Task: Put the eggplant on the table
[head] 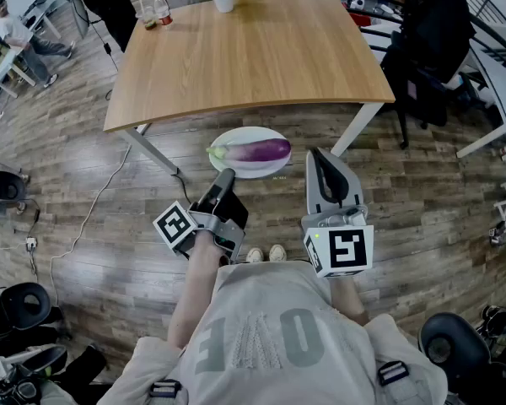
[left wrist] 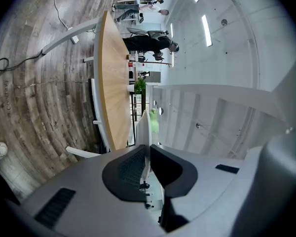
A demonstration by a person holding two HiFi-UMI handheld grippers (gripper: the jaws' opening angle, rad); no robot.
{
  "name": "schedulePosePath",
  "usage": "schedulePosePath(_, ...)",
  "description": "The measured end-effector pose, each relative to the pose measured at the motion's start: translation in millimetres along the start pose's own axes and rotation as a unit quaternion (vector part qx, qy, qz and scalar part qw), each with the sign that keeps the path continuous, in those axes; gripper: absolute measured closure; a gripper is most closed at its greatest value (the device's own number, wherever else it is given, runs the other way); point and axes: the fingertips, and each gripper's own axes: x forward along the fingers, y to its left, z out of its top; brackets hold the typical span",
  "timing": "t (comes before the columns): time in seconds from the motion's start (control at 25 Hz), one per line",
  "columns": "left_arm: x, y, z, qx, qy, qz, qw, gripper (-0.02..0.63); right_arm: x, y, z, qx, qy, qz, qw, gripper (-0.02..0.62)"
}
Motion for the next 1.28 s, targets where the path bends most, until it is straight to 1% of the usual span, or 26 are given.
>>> schedulePosePath(0.32,1.5,-3.6,4.2,0.006,-0.014,-0.004,0.9999,0.577,0.5,-5.9,-7.2,0.003,0.005,0.002,1.0,0.578)
schedulePosePath(0.6,1.0,-7.4,5.5,0.022,-0.028,-0.013,0.9993,0.578,-5.4,-17.4,-16.3,-0.003,0.003,0.008,1.0,0.578)
schedulePosePath(0.84,2.4,-10.2,3.9,0.03,-0.043,-0.017,0.9985,0.578,-11.4,-28.6,-20.4,0.021,-0.015,0.02,0.999,0.578)
schedulePosePath(1.0,2.7,-6.9,6.0,0.035,-0.043,-0.012,0.9984,0.577,-14.0,-32.4,-26.6,0.016,-0.01,0.02,1.0,0.578)
schedulePosePath(1.08,8.8,-6.8,11.8,0.039,-0.045,-0.017,0.9981,0.577,-8.9,-34.8,-29.5,0.011,-0.012,0.024,1.0,0.578)
schedulePosePath(1.2,32.9,-6.5,24.7,0.04,-0.045,-0.028,0.9978,0.577,10.8,-43.8,-35.8,0.008,-0.014,0.026,1.0,0.577)
schedulePosePath(1.28,50.9,-3.3,30.8,0.032,-0.043,-0.03,0.9981,0.577,26.7,-49.2,-43.2,0.009,-0.004,0.028,1.0,0.577)
